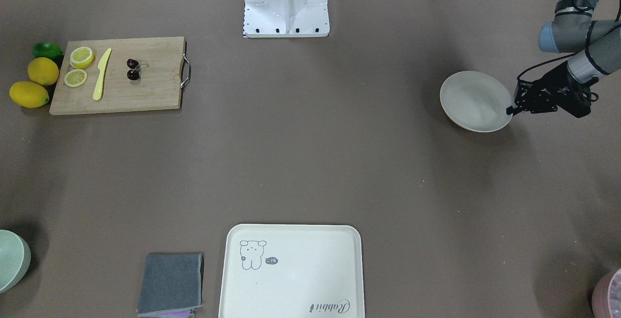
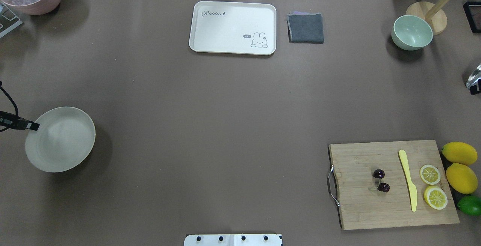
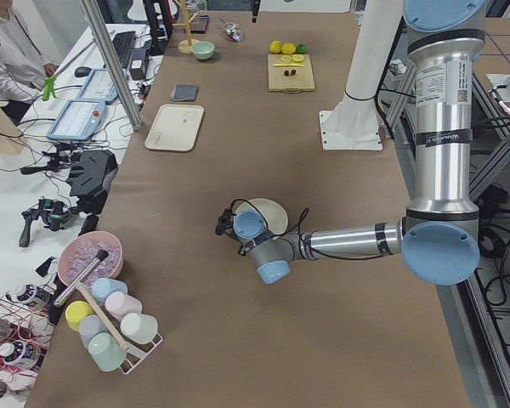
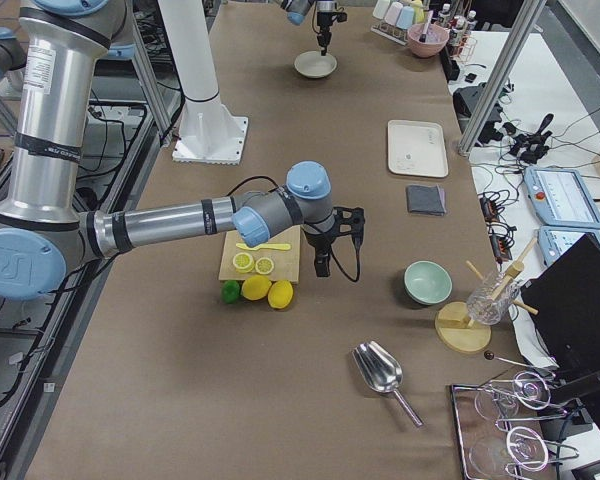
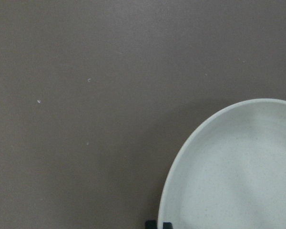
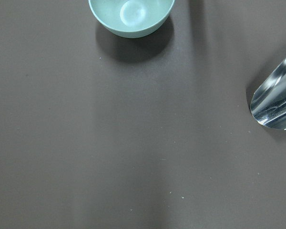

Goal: Place red cherry on plate
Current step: 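Push the white bowl with the left gripper toward the table center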

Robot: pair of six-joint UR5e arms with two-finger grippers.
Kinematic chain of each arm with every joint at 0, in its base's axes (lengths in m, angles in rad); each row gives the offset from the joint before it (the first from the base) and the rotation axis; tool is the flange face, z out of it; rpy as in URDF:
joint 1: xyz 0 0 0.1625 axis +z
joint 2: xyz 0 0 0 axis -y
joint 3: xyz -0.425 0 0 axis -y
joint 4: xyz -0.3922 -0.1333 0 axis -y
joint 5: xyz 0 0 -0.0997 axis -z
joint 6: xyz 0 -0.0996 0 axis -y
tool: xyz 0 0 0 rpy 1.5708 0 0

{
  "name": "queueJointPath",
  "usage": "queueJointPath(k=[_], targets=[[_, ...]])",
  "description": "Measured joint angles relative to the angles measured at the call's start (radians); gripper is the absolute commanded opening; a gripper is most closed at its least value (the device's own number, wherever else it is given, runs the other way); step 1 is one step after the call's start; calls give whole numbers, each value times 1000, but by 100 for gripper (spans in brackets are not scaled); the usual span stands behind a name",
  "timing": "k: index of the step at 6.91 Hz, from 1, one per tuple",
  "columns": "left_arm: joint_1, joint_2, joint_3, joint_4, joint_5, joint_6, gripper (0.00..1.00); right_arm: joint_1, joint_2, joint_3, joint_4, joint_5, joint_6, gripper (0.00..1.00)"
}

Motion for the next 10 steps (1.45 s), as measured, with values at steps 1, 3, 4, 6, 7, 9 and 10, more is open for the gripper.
queueJointPath(k=[1,3,4,6,7,9,10], targets=[[-1,-3,-61,2,-19,-100,0,0,-1,0,0,0,0,100],[35,-30,-180,6,-9,-316,0,0,-1,0,0,1,0,100],[92,-61,-220,9,41,-414,0,0,0,0,0,1,-1,100],[270,-170,-249,60,238,-567,0,0,0,0,0,1,0,100],[362,-246,-264,139,348,-618,0,0,0,0,0,1,0,100],[514,-381,-282,325,538,-671,0,0,0,-1,0,1,-1,100],[557,-424,-281,395,589,-685,0,0,0,-2,0,1,-1,100]])
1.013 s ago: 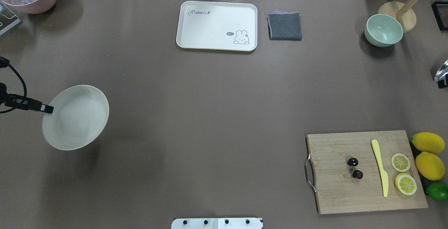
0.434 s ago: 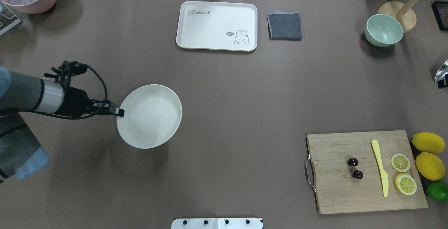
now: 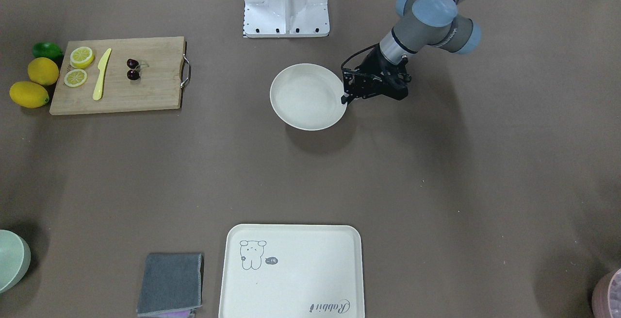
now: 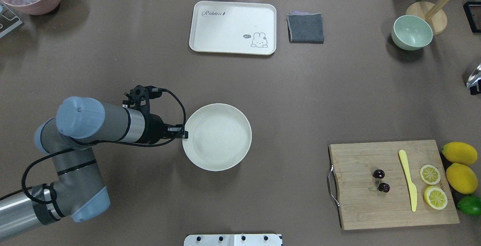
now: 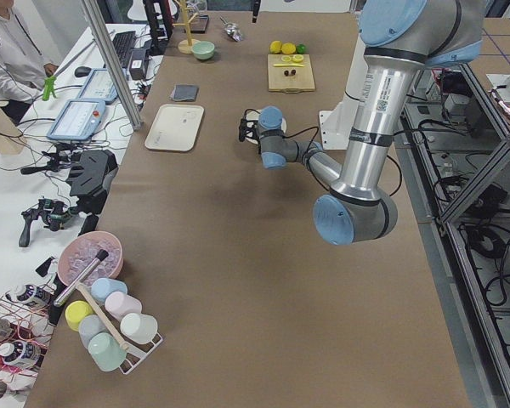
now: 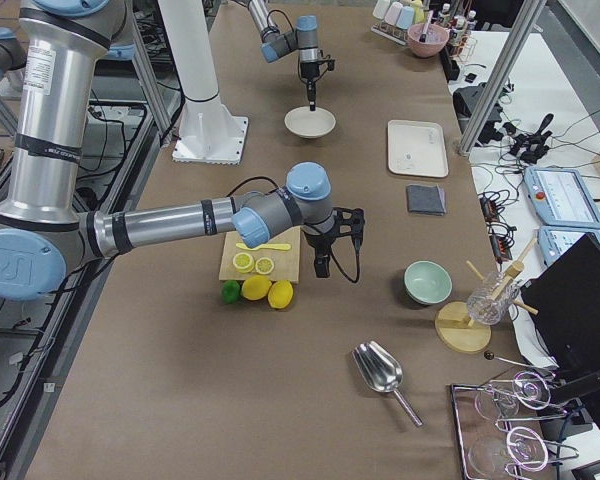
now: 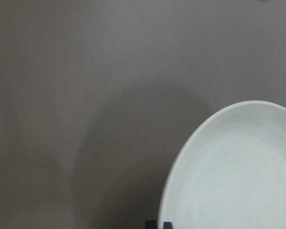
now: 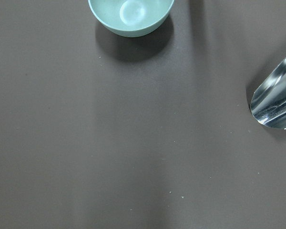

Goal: Place red cherry on plate
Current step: 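Push the white bowl with the left gripper toward the table center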

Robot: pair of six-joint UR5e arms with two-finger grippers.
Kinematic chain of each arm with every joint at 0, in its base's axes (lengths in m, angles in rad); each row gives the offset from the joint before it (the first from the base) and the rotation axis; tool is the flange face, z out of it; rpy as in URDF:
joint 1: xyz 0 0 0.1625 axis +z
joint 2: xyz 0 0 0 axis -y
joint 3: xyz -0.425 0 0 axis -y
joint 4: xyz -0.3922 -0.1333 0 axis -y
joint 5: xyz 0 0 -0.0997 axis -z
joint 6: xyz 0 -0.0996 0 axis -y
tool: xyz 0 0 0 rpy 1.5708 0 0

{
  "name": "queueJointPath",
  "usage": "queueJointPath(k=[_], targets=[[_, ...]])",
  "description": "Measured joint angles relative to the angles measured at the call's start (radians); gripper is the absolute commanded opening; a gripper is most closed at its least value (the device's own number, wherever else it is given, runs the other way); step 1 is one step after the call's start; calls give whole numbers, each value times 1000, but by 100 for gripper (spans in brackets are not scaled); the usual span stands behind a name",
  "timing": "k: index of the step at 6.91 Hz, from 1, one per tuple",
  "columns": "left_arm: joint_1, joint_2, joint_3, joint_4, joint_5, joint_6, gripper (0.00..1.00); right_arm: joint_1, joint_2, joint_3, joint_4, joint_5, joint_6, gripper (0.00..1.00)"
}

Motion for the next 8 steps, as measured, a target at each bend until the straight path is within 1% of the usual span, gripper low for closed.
queueJointPath(k=[2,3,5,6,7,8], targets=[[48,-76,13,114,66,-7,0,0,-1,-1,0,1,-1,100],[56,-98,18,147,78,-8,0,0,-1,-1,0,1,-1,100],[66,-109,23,164,95,-8,0,0,-3,-1,0,1,-2,100],[78,-110,24,165,115,-7,11,0,-4,-1,0,1,-3,100],[86,-110,24,166,128,-6,71,0,-5,-1,0,1,-4,100],[89,-110,22,166,134,-5,98,0,-6,-1,0,1,-5,100]])
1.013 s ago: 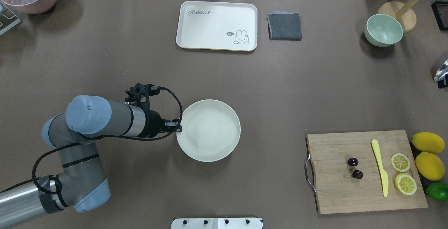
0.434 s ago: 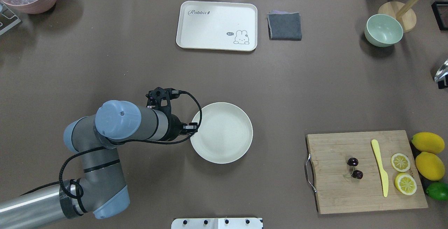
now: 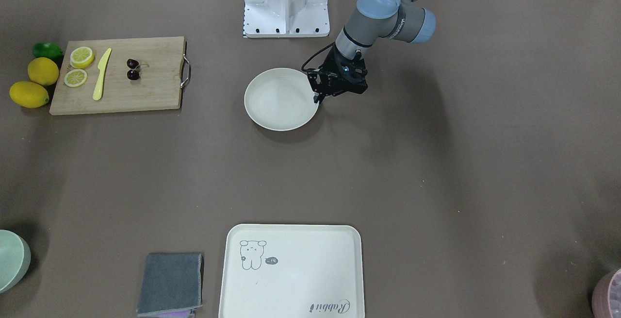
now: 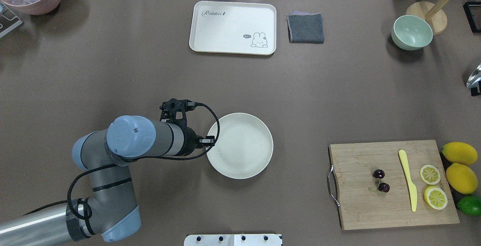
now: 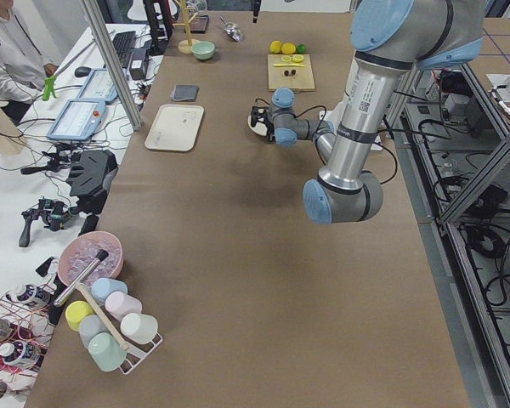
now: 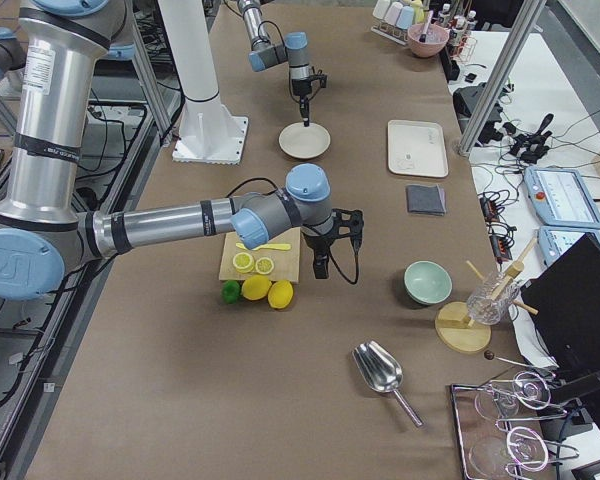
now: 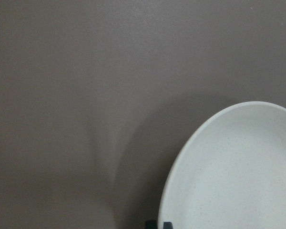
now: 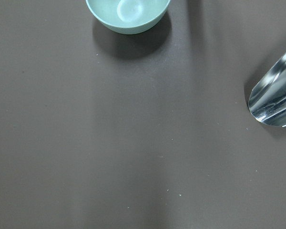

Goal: Place red cherry on plate
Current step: 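Withdraw the left gripper away from the white bowl, then move the right gripper over the dark red cherries on the cutting board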

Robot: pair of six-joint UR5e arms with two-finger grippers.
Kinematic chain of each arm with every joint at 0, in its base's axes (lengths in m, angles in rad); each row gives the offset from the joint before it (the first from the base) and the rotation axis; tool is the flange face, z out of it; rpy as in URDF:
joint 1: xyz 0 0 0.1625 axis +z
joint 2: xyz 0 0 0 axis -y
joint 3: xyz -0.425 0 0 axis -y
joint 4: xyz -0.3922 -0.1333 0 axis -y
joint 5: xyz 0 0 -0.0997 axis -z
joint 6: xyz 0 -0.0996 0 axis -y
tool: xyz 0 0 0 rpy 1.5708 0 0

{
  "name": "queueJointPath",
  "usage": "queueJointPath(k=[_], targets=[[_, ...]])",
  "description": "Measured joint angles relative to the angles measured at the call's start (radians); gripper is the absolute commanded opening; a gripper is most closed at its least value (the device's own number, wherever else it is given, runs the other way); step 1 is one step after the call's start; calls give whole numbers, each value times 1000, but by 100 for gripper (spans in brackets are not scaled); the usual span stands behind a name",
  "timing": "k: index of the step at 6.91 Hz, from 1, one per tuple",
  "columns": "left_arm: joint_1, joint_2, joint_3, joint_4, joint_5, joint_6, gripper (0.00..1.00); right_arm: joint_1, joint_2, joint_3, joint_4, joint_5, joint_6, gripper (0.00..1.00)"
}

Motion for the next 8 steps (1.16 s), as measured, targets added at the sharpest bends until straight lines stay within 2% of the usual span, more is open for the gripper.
queueJointPath(k=[3,4,5,7,8], targets=[[-34,11,-48,22,-14,7,98,-4,3,3,1,5,5,100],[-98,20,-119,111,-73,19,98,-13,6,14,1,10,22,100],[-189,27,-218,255,-166,73,98,-44,7,42,2,11,77,100],[-432,40,-380,559,-351,301,98,-173,8,145,1,-10,290,100],[-569,50,-412,689,-416,482,98,-266,13,189,0,-66,407,100]])
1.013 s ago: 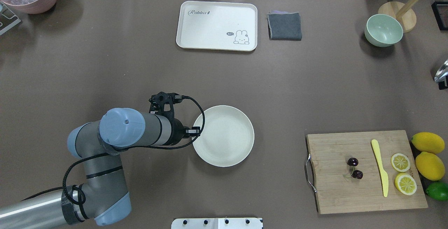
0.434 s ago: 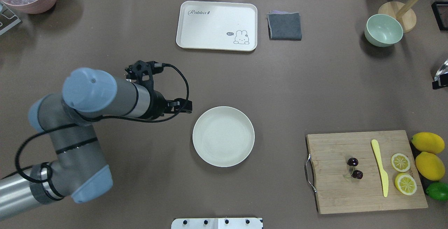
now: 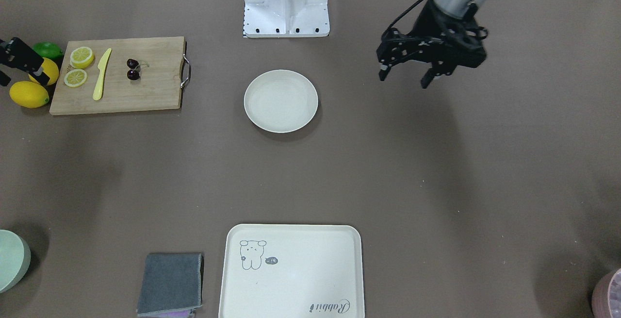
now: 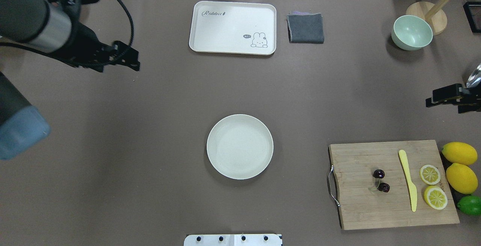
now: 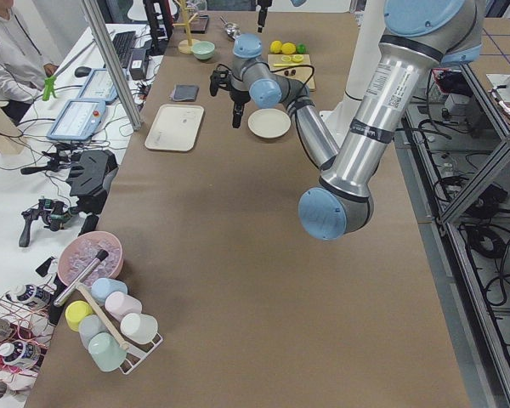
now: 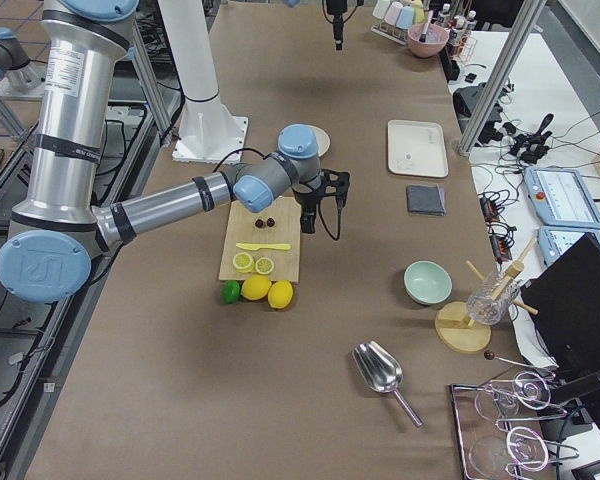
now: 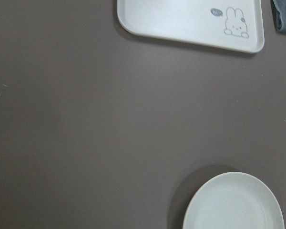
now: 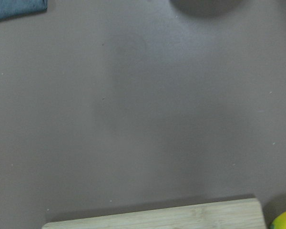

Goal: Place red cherry on plate
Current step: 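Move the right gripper over the dark red cherries on the cutting board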

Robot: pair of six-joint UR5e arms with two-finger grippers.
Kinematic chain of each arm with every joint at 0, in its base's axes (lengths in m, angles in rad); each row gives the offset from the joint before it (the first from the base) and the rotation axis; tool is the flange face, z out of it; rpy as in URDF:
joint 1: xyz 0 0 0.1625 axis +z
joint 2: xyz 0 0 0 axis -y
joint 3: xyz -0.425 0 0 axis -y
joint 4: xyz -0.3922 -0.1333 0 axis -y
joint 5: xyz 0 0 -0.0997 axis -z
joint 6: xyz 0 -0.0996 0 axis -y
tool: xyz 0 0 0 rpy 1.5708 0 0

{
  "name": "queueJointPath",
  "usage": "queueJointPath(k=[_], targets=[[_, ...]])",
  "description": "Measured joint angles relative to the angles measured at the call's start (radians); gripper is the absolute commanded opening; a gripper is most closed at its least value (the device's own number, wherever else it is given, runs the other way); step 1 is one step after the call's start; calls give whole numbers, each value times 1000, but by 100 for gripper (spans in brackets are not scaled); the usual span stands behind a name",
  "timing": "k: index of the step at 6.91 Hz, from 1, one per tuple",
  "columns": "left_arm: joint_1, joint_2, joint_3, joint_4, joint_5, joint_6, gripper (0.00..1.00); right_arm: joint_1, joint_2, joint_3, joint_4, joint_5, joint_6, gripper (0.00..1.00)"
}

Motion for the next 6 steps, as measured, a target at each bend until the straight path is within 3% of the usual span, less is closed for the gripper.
queueJointPath(k=[3,6], targets=[[-391,22,26,361,-97,672,98,-300,22,45,-5,-246,260,100],[-543,114,115,421,-109,974,98,-505,-32,46,-5,-395,312,100]])
